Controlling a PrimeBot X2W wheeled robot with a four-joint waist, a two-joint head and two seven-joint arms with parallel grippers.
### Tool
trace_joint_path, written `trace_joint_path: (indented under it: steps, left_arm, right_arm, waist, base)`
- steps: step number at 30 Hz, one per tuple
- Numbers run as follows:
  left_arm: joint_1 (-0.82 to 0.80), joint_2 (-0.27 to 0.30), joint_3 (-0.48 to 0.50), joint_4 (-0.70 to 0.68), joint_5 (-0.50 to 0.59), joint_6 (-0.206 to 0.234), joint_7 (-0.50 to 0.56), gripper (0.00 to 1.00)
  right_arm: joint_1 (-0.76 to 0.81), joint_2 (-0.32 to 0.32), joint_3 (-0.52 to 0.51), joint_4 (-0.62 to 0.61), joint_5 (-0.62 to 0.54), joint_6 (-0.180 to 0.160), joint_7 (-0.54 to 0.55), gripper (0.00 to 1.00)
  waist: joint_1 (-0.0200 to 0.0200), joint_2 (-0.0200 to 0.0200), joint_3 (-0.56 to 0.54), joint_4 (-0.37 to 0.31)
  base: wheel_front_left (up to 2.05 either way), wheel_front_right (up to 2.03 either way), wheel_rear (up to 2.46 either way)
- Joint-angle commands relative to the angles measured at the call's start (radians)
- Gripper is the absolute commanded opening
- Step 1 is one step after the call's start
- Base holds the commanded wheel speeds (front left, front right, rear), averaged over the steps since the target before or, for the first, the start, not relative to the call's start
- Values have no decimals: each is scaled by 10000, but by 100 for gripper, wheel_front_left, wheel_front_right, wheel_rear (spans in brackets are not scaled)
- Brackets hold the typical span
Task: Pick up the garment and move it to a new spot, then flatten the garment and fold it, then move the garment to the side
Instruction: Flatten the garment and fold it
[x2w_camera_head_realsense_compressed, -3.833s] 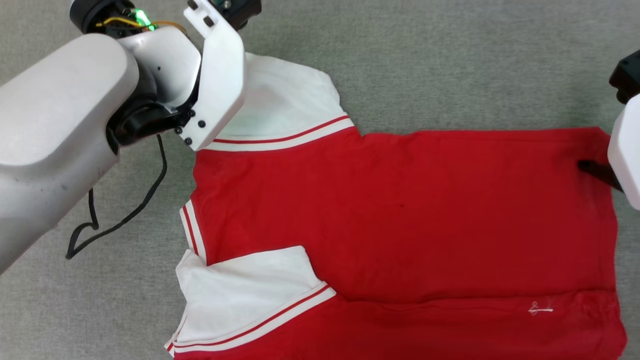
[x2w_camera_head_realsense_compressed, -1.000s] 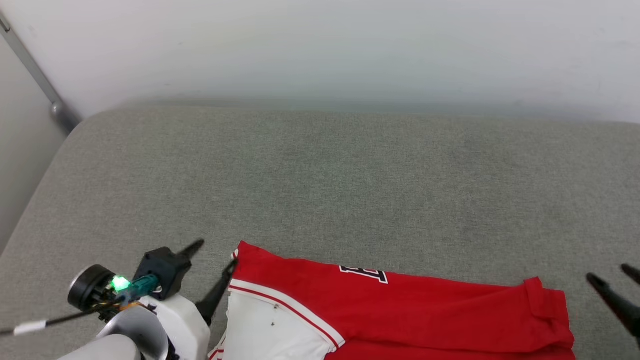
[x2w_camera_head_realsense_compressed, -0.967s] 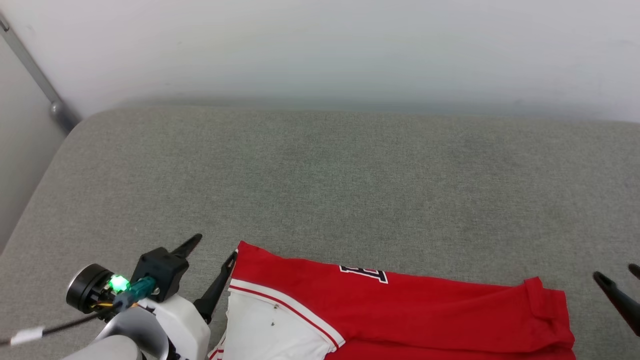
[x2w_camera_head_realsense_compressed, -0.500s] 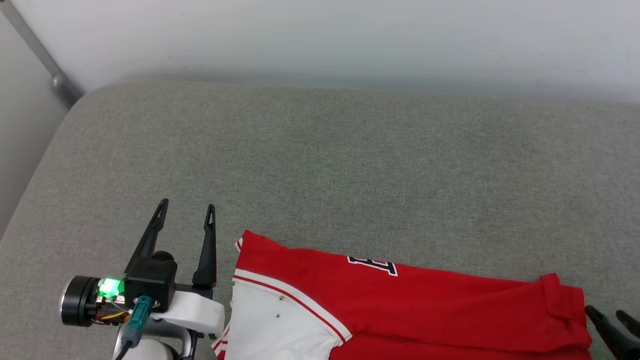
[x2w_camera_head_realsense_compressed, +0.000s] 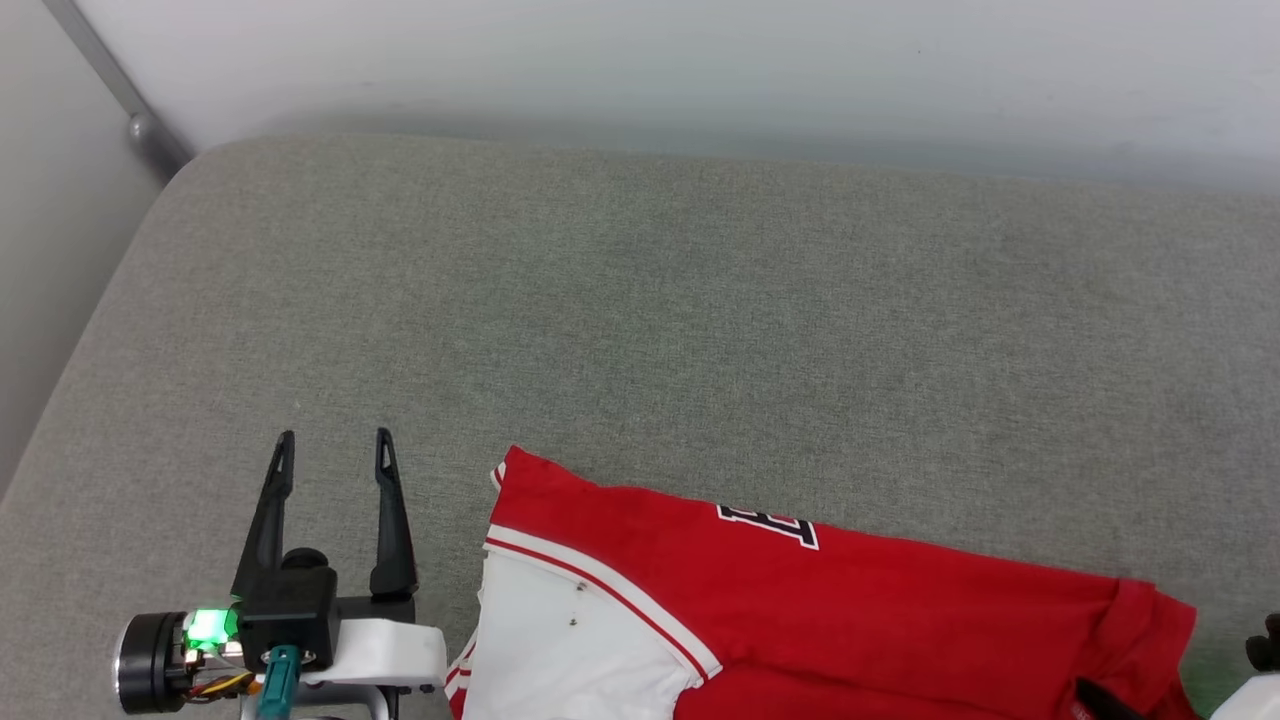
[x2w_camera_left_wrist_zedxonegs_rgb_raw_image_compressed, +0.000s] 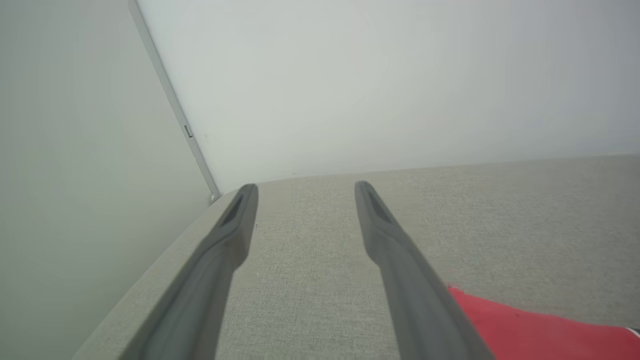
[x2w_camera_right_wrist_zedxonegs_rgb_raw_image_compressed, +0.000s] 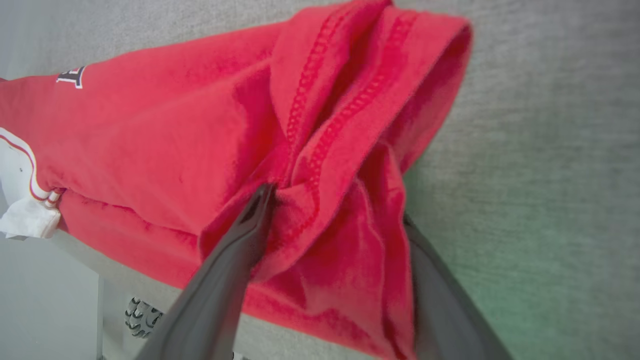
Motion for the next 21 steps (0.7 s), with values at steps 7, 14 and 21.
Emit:
trace_joint_path:
  steps: [7, 14, 21]
  left_arm:
    - [658, -1050, 1232, 244, 1164, -751, -20, 100]
    - [1136, -1692, 1765, 251, 2073, -1399, -21, 100]
    - [1583, -2104, 2067, 244, 2497, -1894, -21, 100]
  right_arm:
    - [148, 239, 1117, 616, 232, -3, 453, 0]
    - [-408, -512, 800, 614, 280, -12, 156, 0]
    - [-487, -1200, 378, 642, 546, -7, -93, 0]
  waist:
    - [0, 0, 9, -22]
    - [0, 0, -259, -135]
    - [0, 0, -667, -190]
  base:
    - [0, 0, 0]
    - [0, 0, 0]
    - [0, 0, 0]
